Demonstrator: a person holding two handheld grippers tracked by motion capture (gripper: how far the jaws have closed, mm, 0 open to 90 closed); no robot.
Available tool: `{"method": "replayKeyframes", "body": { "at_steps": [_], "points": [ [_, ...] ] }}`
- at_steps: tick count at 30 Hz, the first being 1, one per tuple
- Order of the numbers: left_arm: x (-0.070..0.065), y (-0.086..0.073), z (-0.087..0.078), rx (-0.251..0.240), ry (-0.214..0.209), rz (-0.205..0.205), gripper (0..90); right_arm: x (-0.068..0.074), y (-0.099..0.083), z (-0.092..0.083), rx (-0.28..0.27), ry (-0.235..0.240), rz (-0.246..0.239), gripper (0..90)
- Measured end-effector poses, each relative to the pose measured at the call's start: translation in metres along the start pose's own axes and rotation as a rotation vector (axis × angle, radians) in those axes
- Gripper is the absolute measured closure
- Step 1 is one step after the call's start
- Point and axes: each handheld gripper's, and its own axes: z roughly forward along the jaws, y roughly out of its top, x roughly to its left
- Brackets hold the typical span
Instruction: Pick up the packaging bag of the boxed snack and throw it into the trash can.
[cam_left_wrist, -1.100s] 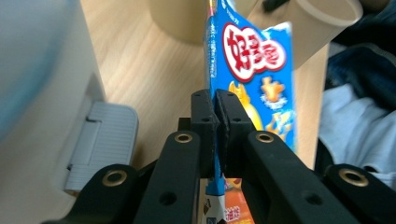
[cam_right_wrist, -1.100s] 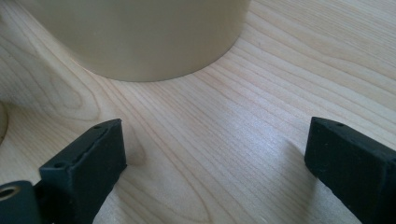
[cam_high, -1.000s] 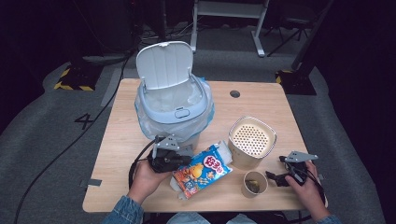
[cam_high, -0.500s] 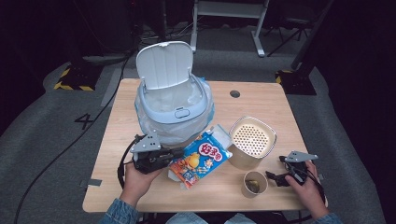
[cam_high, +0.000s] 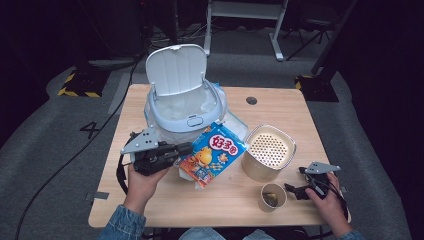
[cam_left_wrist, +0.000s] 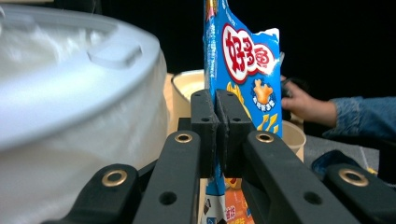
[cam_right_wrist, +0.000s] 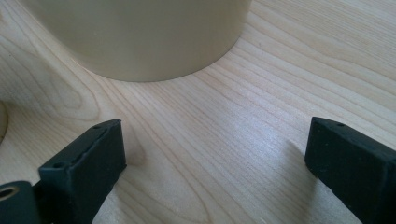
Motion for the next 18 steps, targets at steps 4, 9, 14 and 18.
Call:
{"method": "replayKeyframes", "body": {
  "at_steps": [4,9,14,18],
  "points": [
    [0.008,0.017,-0.004,-0.032,-0.013,0.0,86.8,0.0,0.0,0.0,0.0,0.0,0.001,5.1],
    [0.015,0.038,-0.01,-0.055,-0.01,0.019,86.8,0.0,0.0,0.0,0.0,0.0,0.0,5.1],
    [0.018,0.055,-0.016,-0.082,0.003,0.041,86.8,0.0,0.0,0.0,0.0,0.0,0.0,5.1],
    [0.022,0.064,-0.019,-0.109,0.002,0.043,86.9,0.0,0.0,0.0,0.0,0.0,0.0,5.1]
  ]
}}
